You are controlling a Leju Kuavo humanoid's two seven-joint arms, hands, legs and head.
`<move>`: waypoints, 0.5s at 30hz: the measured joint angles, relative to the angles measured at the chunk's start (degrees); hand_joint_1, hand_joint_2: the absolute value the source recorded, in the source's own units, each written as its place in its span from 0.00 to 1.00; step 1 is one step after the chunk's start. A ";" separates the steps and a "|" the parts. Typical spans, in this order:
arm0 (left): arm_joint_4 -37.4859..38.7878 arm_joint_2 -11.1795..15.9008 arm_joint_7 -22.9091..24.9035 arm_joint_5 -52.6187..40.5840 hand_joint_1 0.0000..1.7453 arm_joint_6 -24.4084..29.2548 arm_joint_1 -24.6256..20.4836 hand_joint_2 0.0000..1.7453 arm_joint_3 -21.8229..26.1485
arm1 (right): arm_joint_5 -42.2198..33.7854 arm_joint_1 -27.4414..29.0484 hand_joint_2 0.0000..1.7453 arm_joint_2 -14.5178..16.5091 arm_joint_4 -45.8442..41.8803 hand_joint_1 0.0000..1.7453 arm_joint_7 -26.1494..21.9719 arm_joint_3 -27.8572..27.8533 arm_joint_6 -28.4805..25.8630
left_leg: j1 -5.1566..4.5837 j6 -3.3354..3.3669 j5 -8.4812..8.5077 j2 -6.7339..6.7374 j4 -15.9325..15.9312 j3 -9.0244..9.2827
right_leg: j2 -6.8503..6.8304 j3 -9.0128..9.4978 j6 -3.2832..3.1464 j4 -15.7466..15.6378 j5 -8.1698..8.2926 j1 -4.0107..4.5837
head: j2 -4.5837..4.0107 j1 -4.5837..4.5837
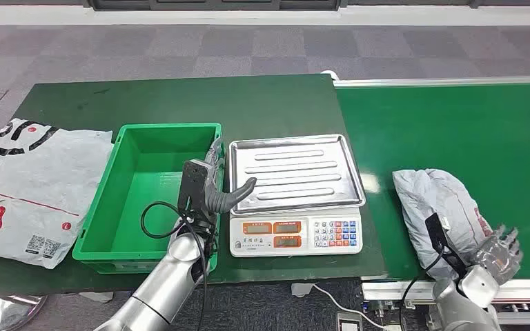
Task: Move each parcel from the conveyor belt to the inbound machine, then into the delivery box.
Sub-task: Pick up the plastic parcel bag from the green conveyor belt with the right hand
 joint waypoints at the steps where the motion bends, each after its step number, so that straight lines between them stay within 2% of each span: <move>1: 0.00 -0.01 0.01 0.00 0.00 0.00 -0.01 1.00 0.09 | -0.05 -0.13 1.00 -0.22 0.40 0.00 0.15 -0.04 0.71 | 0.00 0.00 0.00 0.00 0.00 0.01 | 0.00 0.01 0.00 0.00 0.00 0.00 | 0.00 0.00; 4: 0.00 -0.06 0.15 -0.01 0.00 0.00 -0.04 1.00 0.43 | -0.16 -0.83 1.00 -1.07 2.13 0.00 0.63 -0.13 2.58 | 0.00 0.02 0.00 0.00 0.01 0.02 | 0.00 0.03 0.04 -0.03 0.02 0.01 | 0.00 0.00; 13: 0.00 -0.11 0.28 -0.03 0.00 -0.01 -0.04 1.00 0.79 | -0.31 -2.29 1.00 -1.98 5.15 0.00 0.79 -0.16 3.58 | 0.00 0.21 0.12 -0.01 0.01 0.03 | -0.02 0.14 0.23 -0.12 0.15 0.00 | 0.00 0.00; 15: 0.00 -0.11 0.35 -0.10 0.00 -0.03 -0.04 1.00 0.83 | -1.02 -2.63 1.00 -2.12 5.45 0.50 0.39 -0.26 5.77 | 0.01 0.23 0.14 0.00 0.01 0.05 | -0.01 0.20 0.28 -0.16 0.19 0.01 | 0.00 0.00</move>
